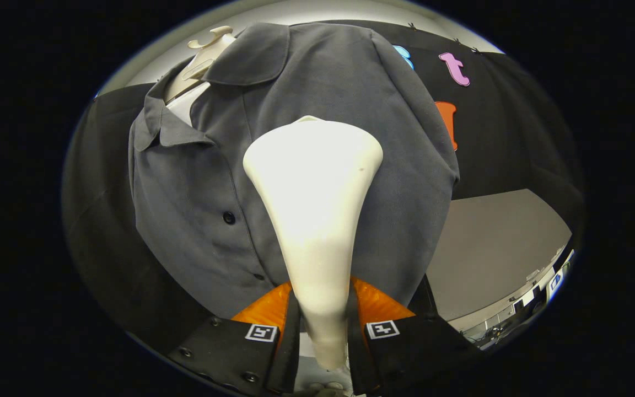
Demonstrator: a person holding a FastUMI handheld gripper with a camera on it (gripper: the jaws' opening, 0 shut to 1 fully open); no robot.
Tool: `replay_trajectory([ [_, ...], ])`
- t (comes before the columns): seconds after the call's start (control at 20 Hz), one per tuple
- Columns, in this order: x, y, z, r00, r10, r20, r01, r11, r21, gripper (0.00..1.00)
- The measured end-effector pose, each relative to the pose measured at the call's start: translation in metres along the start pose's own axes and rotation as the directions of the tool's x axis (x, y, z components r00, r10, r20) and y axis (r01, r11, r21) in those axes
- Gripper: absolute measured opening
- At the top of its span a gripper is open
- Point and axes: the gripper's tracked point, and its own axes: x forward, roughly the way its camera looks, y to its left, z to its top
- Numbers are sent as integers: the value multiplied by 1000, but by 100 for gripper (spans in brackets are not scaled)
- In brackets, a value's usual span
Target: Iron the clothes twice with a garment steamer, once on the left side and once on the right side.
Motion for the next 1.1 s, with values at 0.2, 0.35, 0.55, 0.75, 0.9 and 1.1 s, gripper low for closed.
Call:
replay_trajectory([
  [0.2, 3, -2, -13, 1000, 7, -31, -7, 1000, -5, 45],
  [0.35, 6, -5, -22, 998, 9, -55, -10, 1000, -9, 45],
  [0.55, 10, -11, -40, 996, 5, -93, -6, 1000, -10, 45],
  [0.75, 11, -24, -58, 992, -3, -127, 2, 1000, -7, 45],
  [0.9, 18, -28, -73, 988, -10, -156, 10, 1000, -2, 45],
  [1.1, 30, -30, -98, 979, -25, -204, 27, 1000, 7, 45],
])
